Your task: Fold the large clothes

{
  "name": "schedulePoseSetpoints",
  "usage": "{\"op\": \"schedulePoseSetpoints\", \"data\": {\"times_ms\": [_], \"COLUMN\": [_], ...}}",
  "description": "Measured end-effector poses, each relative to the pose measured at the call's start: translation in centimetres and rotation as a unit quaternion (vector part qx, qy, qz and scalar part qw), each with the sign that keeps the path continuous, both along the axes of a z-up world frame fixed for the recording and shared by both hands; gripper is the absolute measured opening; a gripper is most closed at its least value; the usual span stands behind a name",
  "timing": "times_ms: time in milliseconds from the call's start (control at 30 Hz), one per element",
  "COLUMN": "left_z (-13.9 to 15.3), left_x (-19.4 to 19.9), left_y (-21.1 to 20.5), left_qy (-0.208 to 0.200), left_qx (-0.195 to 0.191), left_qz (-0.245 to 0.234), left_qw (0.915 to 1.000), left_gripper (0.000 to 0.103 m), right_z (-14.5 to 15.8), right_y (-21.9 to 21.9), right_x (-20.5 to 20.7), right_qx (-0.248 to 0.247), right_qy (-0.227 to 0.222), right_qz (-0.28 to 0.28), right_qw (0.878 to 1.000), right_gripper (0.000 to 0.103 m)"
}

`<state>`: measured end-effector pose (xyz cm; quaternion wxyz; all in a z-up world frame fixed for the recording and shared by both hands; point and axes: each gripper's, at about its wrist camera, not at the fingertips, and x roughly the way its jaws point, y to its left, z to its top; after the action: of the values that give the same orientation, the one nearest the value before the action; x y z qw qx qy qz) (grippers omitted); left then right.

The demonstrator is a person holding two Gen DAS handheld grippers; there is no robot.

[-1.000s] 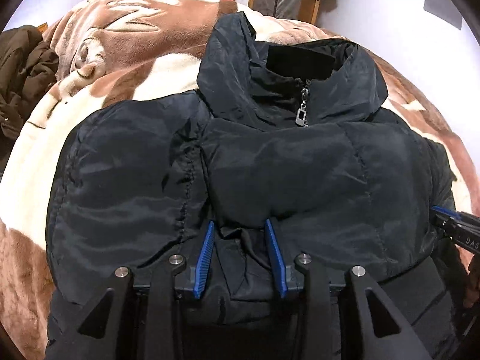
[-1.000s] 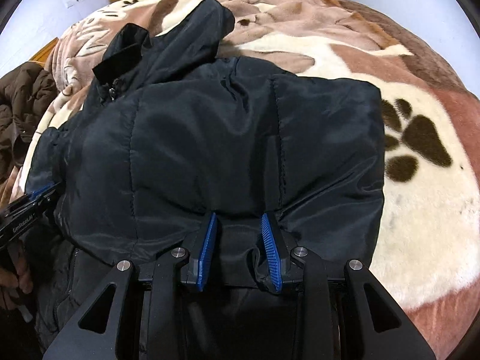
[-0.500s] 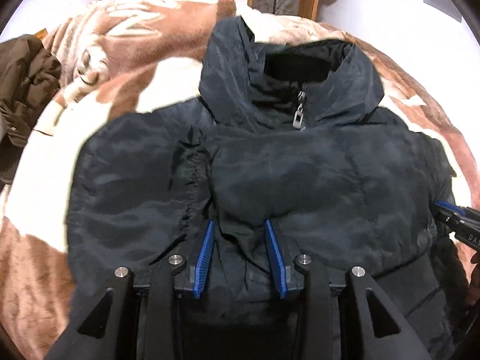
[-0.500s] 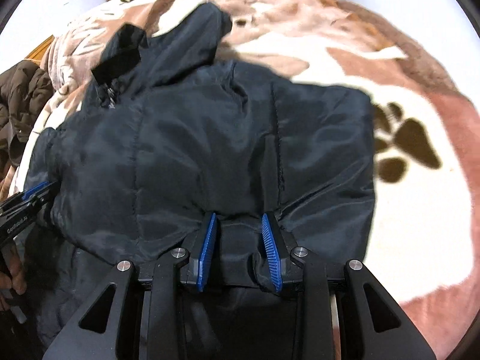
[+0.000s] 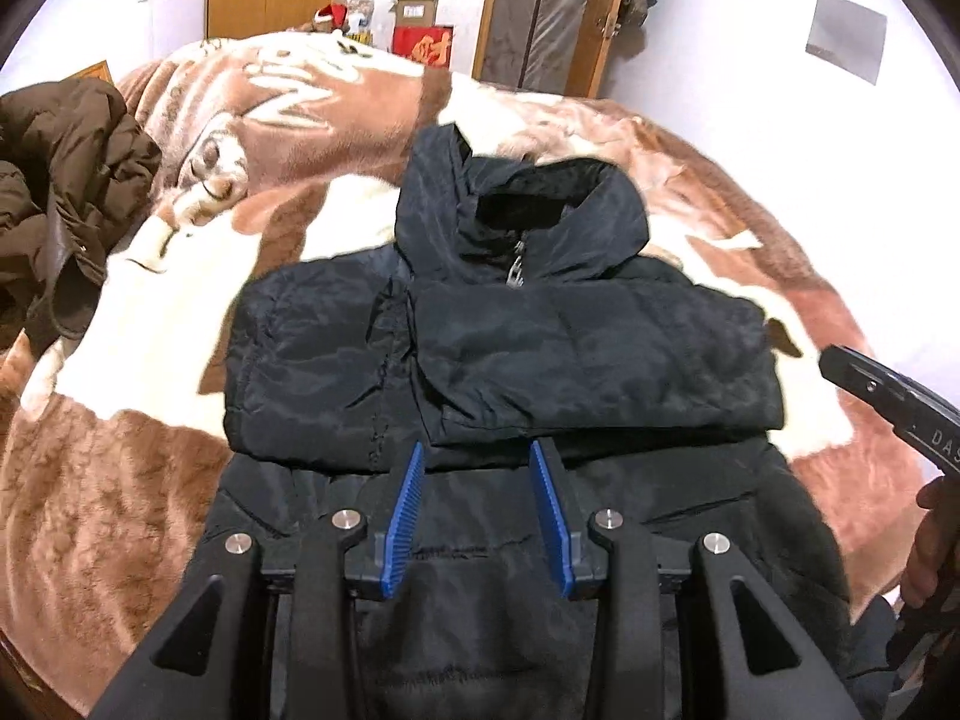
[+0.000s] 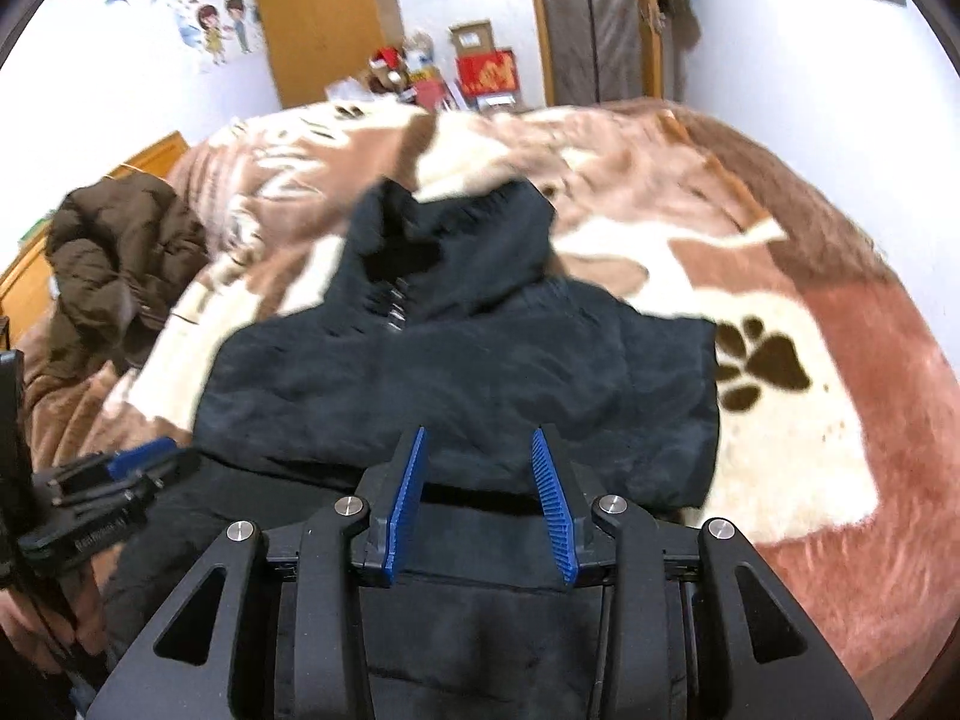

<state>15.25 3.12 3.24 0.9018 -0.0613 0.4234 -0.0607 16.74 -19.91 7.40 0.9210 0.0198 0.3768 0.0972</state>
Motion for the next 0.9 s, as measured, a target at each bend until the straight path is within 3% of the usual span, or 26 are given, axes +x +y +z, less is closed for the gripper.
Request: {"op": "schedulePoseSetpoints", "data": {"times_ms": [233, 567, 700, 900], "left_z": [4.2, 8.1, 8.3, 6.2], "left_x": [-0.7, 3.2, 6.4, 12.6], "left_y": [0.6, 2.0, 2.8, 3.1], "left_qy": [-0.04, -0.067, -0.069, -0.042], "left_qx": [-0.001, 0.003, 0.004, 0.002], "left_qz": [-0.003, -0.001, 0.004, 0.004], "left_qw": [0.9992, 0.9978, 0.9976, 0.9991], "left_gripper": [0.05, 0.055, 0.059, 0.06], "right_z": [3.1, 8.3, 7.5, 3.2], "right_y": [2.0, 2.1, 1.3, -0.5], "right_x": [0.7, 6.4, 9.6, 15.6], "right_qx": [-0.001, -0.004, -0.004, -0.007], "right_qy": [-0.028, -0.065, -0.042, 0.009], "right_qz": [0.016, 0.028, 0.029, 0.013], "right_qw": [0.999, 0.997, 0.999, 1.0], "right_gripper": [0.045, 0.046, 0.046, 0.046]}}
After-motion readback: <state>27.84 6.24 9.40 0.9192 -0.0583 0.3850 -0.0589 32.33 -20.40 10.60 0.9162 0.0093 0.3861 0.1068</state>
